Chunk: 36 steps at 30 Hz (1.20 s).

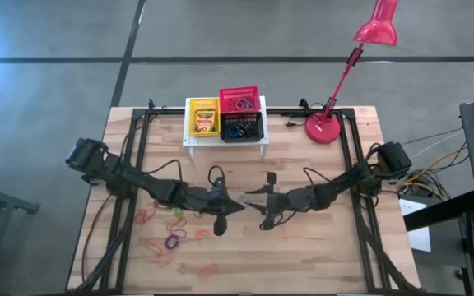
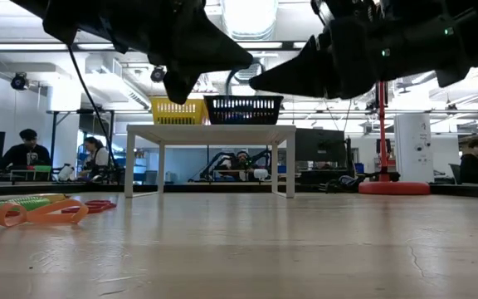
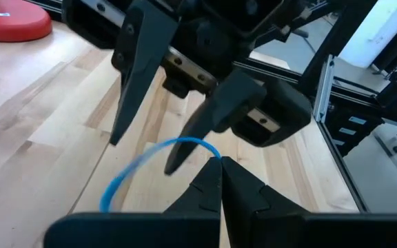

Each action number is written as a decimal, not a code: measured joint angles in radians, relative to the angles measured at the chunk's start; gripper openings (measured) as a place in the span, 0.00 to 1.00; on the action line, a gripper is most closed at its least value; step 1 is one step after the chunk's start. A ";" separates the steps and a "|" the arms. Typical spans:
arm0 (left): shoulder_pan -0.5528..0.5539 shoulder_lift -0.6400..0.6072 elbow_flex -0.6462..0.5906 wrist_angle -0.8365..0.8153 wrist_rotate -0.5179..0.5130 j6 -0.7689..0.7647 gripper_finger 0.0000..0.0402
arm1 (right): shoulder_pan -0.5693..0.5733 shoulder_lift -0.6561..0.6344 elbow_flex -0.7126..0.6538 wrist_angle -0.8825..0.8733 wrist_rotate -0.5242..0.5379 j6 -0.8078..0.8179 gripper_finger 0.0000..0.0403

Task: Pick & Place Office Desk Supplies
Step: Put the blue rubber band into the red bin

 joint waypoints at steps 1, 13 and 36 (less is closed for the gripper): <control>0.000 0.000 0.000 0.000 0.000 -0.001 0.01 | 0.000 -0.009 0.000 -0.008 0.000 -0.004 0.34; 0.000 0.000 -0.001 -0.002 -0.001 -0.003 0.01 | 0.000 -0.026 0.073 -0.199 -0.094 -0.058 0.12; -0.003 0.011 -0.015 -0.215 -0.085 -0.083 0.30 | -0.432 -0.172 0.772 -1.323 -0.038 -0.079 0.02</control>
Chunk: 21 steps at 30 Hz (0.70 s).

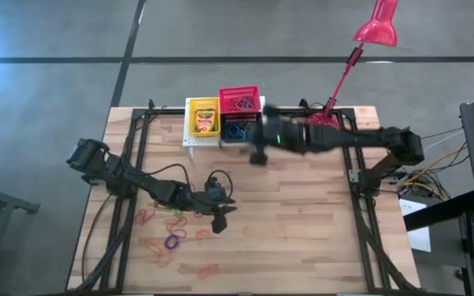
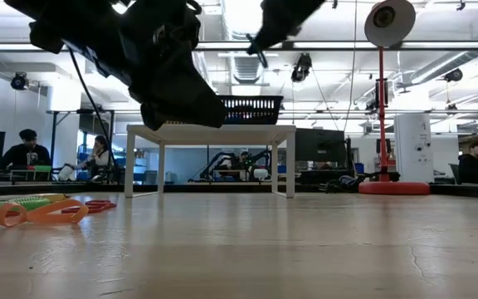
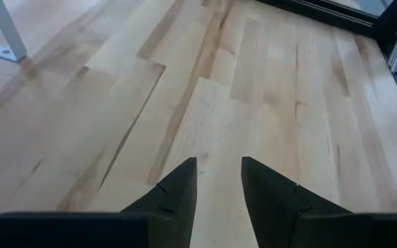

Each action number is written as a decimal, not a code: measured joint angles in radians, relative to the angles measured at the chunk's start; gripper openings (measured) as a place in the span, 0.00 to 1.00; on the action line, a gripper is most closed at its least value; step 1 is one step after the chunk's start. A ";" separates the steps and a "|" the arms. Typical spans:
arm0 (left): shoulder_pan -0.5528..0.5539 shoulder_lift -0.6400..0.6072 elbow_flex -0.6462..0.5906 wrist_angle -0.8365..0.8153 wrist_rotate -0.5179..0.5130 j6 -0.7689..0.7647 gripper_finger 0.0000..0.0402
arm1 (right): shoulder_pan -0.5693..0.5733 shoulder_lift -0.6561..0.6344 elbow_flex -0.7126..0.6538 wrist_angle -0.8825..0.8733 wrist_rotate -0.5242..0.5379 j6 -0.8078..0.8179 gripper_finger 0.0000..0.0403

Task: Pick & Place Office Desk Supplies
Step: Put the blue rubber band into the red bin

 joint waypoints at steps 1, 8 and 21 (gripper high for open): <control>0.000 0.000 0.000 0.003 -0.001 0.002 0.30 | -0.043 0.009 0.023 -0.001 -0.034 -0.004 0.02; -0.004 0.000 0.000 0.014 -0.006 0.004 0.30 | -0.294 0.136 0.164 -0.005 -0.217 0.045 0.02; -0.005 0.000 0.000 0.017 -0.006 0.000 0.30 | -0.400 0.300 0.298 -0.126 -0.282 0.106 0.23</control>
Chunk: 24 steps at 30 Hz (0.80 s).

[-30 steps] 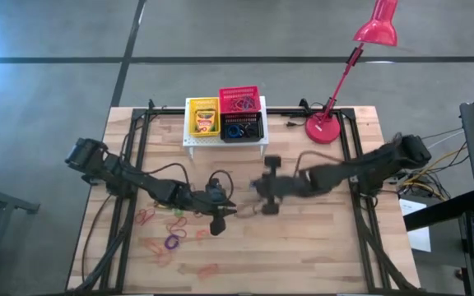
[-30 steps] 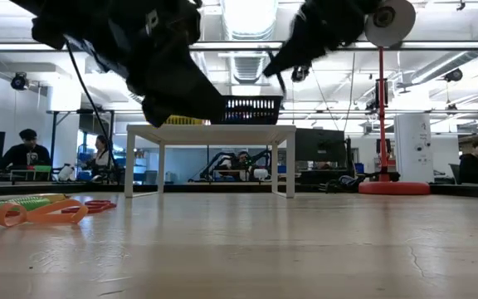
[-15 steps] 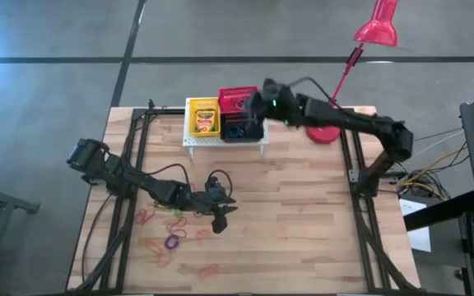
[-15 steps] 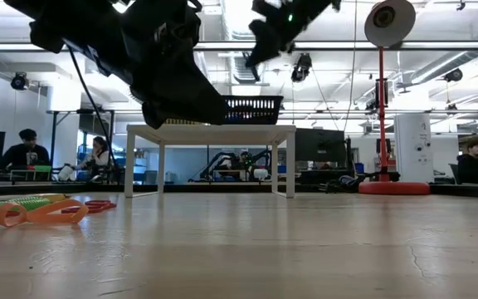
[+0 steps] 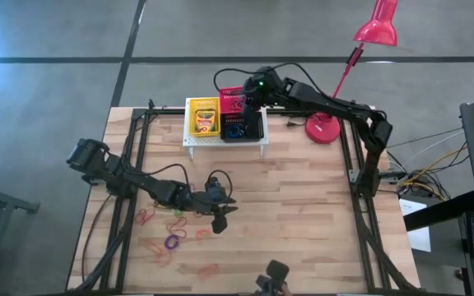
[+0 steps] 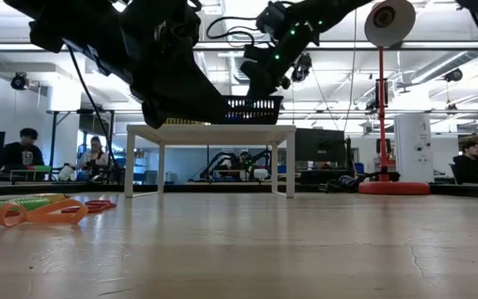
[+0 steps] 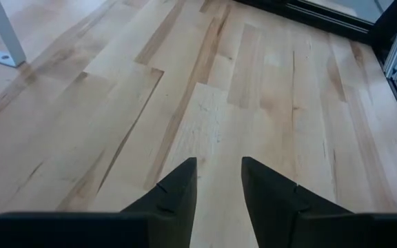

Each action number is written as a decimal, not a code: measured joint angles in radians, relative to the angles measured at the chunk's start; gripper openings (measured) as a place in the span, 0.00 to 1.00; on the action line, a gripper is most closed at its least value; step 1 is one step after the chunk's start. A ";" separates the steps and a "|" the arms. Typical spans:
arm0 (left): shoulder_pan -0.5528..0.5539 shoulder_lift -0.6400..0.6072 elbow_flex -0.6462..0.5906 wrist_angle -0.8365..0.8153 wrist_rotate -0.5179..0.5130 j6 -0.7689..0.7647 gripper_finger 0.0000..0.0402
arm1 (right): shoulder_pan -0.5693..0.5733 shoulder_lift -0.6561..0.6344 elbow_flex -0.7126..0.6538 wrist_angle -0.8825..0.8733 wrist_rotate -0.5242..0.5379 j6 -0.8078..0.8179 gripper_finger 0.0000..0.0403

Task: Pick & Place Office Desk Supplies
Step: Put the blue rubber band into the red bin, then put the purple spring keychain into the black bin

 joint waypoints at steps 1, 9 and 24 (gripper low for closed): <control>0.000 0.000 0.000 0.000 0.000 0.000 0.30 | 0.000 0.000 0.004 -0.005 0.007 0.008 0.26; -0.004 0.000 0.000 0.000 0.000 0.000 0.30 | 0.012 -0.076 0.032 -0.052 0.025 0.026 0.43; -0.074 0.000 0.002 -0.066 0.014 -0.006 0.30 | 0.438 -0.435 -0.434 0.060 0.025 0.070 0.36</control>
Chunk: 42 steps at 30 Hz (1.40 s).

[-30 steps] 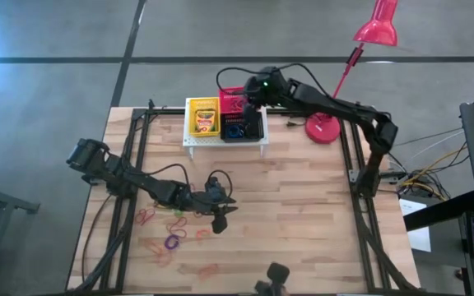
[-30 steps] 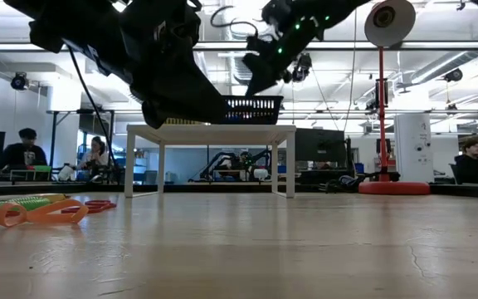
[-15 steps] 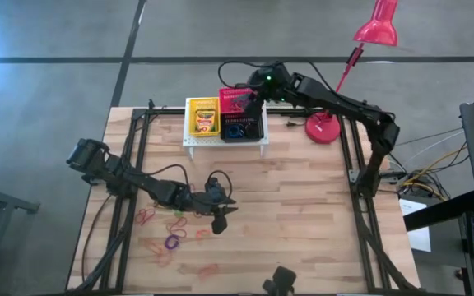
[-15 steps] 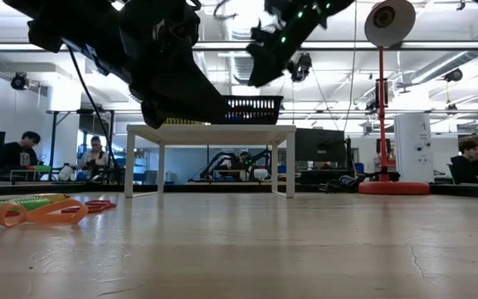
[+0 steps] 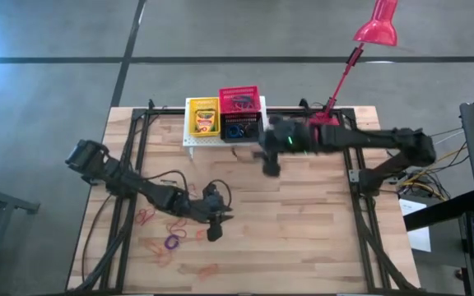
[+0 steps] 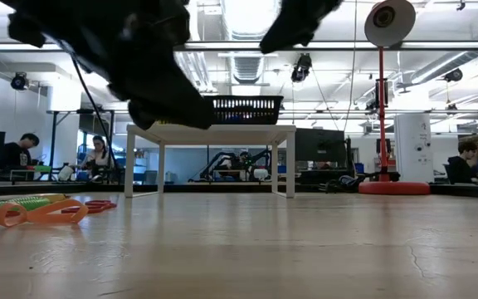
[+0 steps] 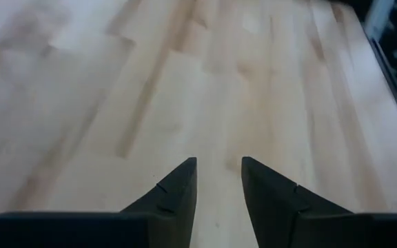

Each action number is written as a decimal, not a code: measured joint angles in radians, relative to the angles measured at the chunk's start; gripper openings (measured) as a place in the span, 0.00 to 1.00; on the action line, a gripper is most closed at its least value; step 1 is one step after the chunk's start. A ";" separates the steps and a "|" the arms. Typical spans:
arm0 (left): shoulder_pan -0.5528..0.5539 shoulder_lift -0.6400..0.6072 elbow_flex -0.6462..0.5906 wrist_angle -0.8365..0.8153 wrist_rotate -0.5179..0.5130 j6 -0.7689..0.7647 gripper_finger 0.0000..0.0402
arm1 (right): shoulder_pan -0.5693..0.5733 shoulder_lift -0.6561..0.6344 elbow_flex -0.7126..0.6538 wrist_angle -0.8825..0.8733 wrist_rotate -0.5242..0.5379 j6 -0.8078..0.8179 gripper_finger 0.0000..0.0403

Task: Pick & Place Office Desk Supplies
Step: Put the purple spring keychain into the black bin

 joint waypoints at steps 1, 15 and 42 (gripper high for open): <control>-0.010 -0.001 0.000 -0.015 0.016 -0.009 0.30 | 0.037 -0.023 -0.050 0.029 0.000 0.015 0.36; -0.300 -0.102 0.001 -0.735 0.367 -0.794 0.30 | 0.315 -0.152 -0.511 0.541 0.001 0.109 0.28; -0.428 -0.054 -0.001 -0.721 0.206 -1.013 0.07 | 0.303 -0.152 -0.527 0.655 0.003 0.044 0.19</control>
